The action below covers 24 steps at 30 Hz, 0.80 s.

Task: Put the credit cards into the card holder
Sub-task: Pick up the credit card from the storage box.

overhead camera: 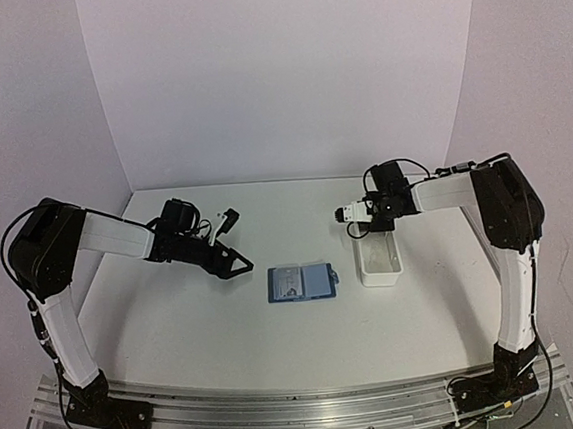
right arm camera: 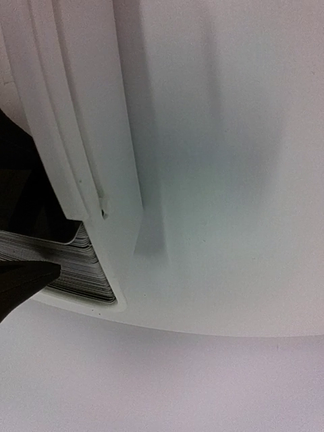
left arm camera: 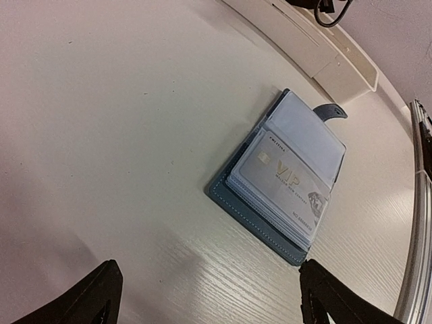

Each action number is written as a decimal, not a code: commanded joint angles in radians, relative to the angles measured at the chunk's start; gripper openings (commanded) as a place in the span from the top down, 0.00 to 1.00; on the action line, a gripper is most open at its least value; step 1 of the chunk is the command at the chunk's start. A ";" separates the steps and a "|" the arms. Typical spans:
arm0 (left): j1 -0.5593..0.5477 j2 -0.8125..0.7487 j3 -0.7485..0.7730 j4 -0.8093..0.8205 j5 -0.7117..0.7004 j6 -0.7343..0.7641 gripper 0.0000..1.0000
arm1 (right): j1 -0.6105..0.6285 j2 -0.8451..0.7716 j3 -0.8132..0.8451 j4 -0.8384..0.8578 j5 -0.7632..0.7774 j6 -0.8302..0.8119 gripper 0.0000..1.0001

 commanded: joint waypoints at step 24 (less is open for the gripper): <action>0.003 0.015 0.033 0.001 0.024 -0.026 0.09 | 0.003 -0.045 0.058 -0.094 -0.031 0.124 1.00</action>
